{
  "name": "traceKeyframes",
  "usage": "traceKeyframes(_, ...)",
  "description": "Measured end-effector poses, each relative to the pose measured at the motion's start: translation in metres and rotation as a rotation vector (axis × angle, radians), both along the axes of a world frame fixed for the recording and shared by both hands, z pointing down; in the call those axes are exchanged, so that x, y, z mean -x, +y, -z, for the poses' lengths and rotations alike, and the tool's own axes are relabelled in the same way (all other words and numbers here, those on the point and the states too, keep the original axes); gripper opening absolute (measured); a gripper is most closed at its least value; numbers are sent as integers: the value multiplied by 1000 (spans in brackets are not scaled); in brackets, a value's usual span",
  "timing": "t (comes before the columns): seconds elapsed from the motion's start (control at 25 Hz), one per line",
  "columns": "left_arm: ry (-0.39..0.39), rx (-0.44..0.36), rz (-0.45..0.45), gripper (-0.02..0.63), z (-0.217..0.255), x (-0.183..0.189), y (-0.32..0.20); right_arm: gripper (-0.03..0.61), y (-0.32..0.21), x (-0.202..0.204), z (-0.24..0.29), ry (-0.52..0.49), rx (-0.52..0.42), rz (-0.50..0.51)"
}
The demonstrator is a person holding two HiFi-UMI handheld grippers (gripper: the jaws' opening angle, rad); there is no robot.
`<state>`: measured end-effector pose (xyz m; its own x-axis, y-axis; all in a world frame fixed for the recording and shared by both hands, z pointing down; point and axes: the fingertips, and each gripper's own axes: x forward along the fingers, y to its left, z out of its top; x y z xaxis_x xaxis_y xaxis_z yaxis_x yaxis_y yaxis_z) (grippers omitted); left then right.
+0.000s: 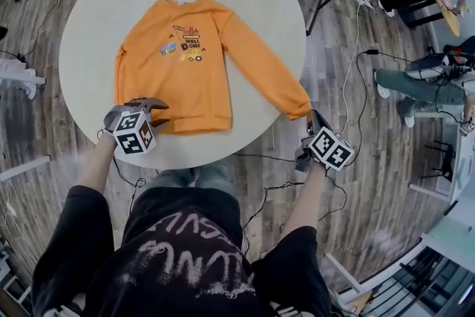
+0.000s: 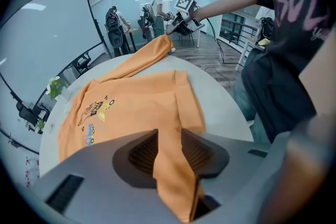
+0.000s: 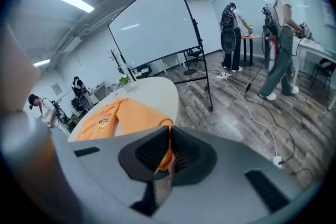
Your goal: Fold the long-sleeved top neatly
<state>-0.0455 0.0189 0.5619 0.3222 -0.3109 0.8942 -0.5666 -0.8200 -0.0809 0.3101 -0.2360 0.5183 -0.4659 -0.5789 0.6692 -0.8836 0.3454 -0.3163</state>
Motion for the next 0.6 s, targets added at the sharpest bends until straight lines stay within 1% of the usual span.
traceKeyframes(0.28,-18,21,83,150,0,-5,-26,18,-94,-13,32,75,-62,76)
traceKeyframes(0.48,-23,40,145,150,-8,-8,-47,18,-169,2,43,115,-83,151)
traceKeyframes(0.6,-19,59,154,150,-15,-14,-56,18,-207,9,52,136,-110,168)
